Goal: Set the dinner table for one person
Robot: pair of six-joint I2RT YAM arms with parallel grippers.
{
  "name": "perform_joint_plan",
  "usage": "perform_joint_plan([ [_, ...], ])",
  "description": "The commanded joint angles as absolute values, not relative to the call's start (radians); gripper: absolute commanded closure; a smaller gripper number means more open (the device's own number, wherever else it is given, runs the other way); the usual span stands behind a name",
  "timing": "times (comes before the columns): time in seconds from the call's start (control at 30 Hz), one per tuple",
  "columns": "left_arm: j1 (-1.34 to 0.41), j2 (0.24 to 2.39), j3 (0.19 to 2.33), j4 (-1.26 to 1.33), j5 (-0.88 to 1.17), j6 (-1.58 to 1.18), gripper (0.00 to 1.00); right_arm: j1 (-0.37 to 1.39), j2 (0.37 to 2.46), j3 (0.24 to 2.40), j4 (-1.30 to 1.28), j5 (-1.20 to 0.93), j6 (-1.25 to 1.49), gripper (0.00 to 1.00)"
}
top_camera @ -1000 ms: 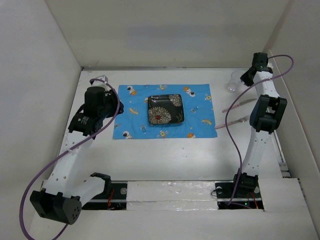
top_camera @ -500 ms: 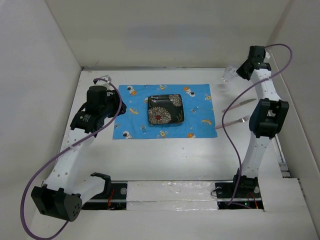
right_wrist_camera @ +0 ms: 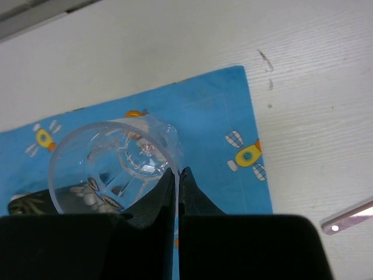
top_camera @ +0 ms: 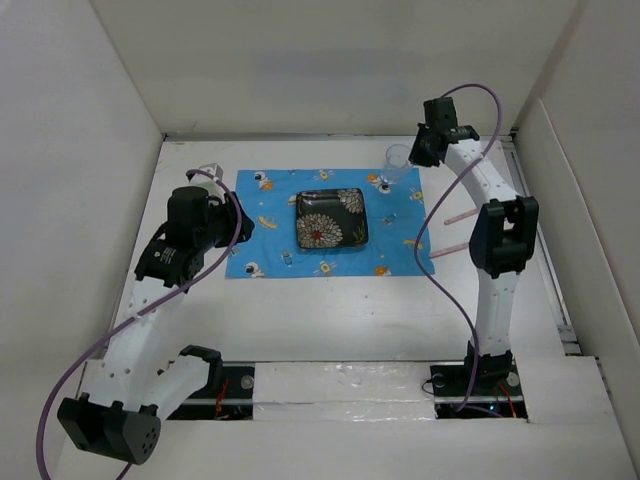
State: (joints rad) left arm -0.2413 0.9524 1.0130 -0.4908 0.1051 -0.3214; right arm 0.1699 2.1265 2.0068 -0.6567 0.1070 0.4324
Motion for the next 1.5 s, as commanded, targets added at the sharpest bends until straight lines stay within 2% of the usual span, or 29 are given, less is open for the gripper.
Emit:
perform_joint_plan([
  [0.0, -0.245, 0.91, 0.993, -0.482, 0.123, -0.307, 0.6, 0.147, 2.144, 2.065, -0.686, 0.164, 0.391, 1.0],
  [0.2, -0.245, 0.888, 0.977, -0.495, 0.118, -0.308, 0.6, 0.167, 2.189, 2.062, -0.684, 0.227, 0.367, 1.0],
  [0.33, -0.245, 0.885, 0.974, -0.483, 0.13, -0.316, 0.6, 0.176, 2.267, 2.155, -0.767, 0.27, 0.374, 1.0],
  [0.37, -0.245, 0.888, 0.976, -0.482, 0.135, -0.321, 0.6, 0.186, 2.272, 2.155, -0.772, 0.271, 0.377, 0.9],
  [0.43, -0.245, 0.882, 0.977, -0.483, 0.137, -0.322, 0.6, 0.186, 2.257, 2.134, -0.747, 0.262, 0.382, 0.78],
  [0.47, -0.245, 0.882, 0.977, -0.485, 0.135, -0.321, 0.6, 0.186, 2.238, 2.111, -0.733, 0.253, 0.383, 0.69],
  [0.67, -0.245, 0.882, 0.974, -0.477, 0.138, -0.319, 0.6, 0.164, 2.181, 2.151, -0.756, 0.195, 0.397, 0.49],
  [0.73, -0.245, 0.884, 0.98, -0.471, 0.14, -0.319, 0.6, 0.127, 2.111, 2.128, -0.743, 0.183, 0.411, 0.49],
  [0.77, -0.245, 0.887, 0.982, -0.469, 0.146, -0.319, 0.6, 0.111, 2.079, 2.094, -0.721, 0.18, 0.42, 0.55],
  [0.83, -0.245, 0.885, 0.982, -0.462, 0.147, -0.319, 0.61, 0.055, 1.964, 1.932, -0.622, 0.169, 0.446, 0.82],
  [0.87, -0.245, 0.884, 0.979, -0.459, 0.153, -0.319, 0.62, 0.034, 1.927, 1.863, -0.58, 0.164, 0.454, 1.0],
  [0.93, -0.245, 0.881, 0.968, -0.45, 0.161, -0.321, 0.71, -0.03, 1.864, 1.701, -0.503, 0.129, 0.474, 1.0],
  [0.97, -0.245, 0.879, 0.966, -0.446, 0.17, -0.321, 0.82, -0.05, 1.856, 1.662, -0.493, 0.115, 0.482, 1.0],
  [1.0, -0.245, 0.879, 0.962, -0.445, 0.173, -0.321, 1.0, -0.069, 1.853, 1.634, -0.502, 0.103, 0.489, 1.0],
  [1.03, -0.245, 0.879, 0.957, -0.442, 0.173, -0.321, 1.0, -0.098, 1.856, 1.6, -0.517, 0.103, 0.489, 1.0],
  [1.07, -0.245, 0.879, 0.956, -0.442, 0.178, -0.319, 1.0, -0.107, 1.864, 1.582, -0.525, 0.107, 0.489, 0.99],
  [1.1, -0.245, 0.879, 0.953, -0.439, 0.178, -0.319, 1.0, -0.116, 1.868, 1.566, -0.528, 0.11, 0.483, 0.92],
  [1.13, -0.245, 0.879, 0.945, -0.433, 0.179, -0.319, 1.0, -0.13, 1.874, 1.545, -0.532, 0.112, 0.483, 0.85],
  [1.17, -0.245, 0.877, 0.943, -0.43, 0.181, -0.321, 1.0, -0.13, 1.89, 1.537, -0.534, 0.113, 0.477, 0.68],
  [1.2, -0.245, 0.879, 0.937, -0.426, 0.179, -0.322, 0.98, -0.14, 1.904, 1.532, -0.54, 0.112, 0.469, 0.62],
  [1.27, -0.245, 0.881, 0.928, -0.417, 0.181, -0.325, 0.86, -0.14, 1.934, 1.554, -0.569, 0.104, 0.469, 0.54],
  [1.3, -0.245, 0.882, 0.919, -0.41, 0.186, -0.33, 0.76, -0.149, 1.975, 1.565, -0.58, 0.092, 0.463, 0.52],
  [1.47, -0.245, 0.888, 0.913, -0.403, 0.196, -0.331, 0.66, -0.149, 2.049, 1.64, -0.623, 0.092, 0.482, 0.51],
])
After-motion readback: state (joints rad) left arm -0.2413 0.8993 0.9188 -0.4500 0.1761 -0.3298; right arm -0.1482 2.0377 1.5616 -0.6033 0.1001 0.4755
